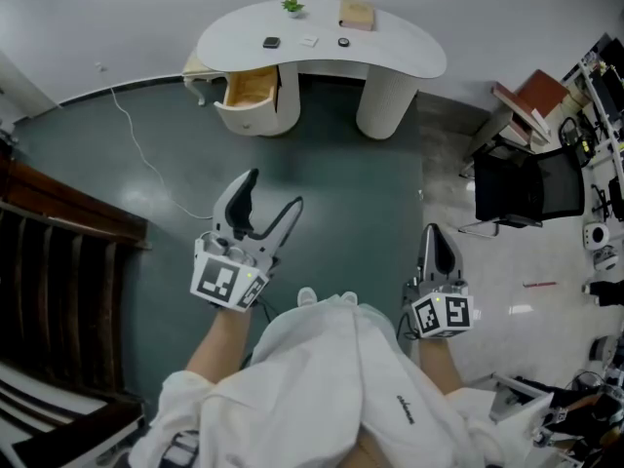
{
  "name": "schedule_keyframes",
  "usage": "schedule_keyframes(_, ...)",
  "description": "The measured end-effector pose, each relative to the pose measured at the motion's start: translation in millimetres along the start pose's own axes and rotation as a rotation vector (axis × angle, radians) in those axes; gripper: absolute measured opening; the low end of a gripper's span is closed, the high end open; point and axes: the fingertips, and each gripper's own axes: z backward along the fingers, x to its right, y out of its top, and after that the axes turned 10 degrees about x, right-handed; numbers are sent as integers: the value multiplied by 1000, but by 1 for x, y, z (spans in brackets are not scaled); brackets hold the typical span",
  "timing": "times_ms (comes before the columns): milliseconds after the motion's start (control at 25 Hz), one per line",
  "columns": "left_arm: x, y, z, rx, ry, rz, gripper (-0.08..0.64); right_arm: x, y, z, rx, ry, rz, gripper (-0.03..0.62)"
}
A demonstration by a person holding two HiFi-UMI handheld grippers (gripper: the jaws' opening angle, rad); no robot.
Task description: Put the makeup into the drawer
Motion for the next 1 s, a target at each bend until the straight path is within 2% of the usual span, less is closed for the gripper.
schedule_keyframes(520, -13, -9, 12, -31, -20, 4, 342, -29, -15, -1, -14, -3, -9, 17)
schedule_keyframes(880, -15, -21, 1, -44, -27, 9, 342, -19, -23, -7, -16, -13, -10, 17)
schedule_keyframes(1000, -22, -34, -6, -43, -13, 35, 342, -13, -23, -21, -13, -6, -14, 17)
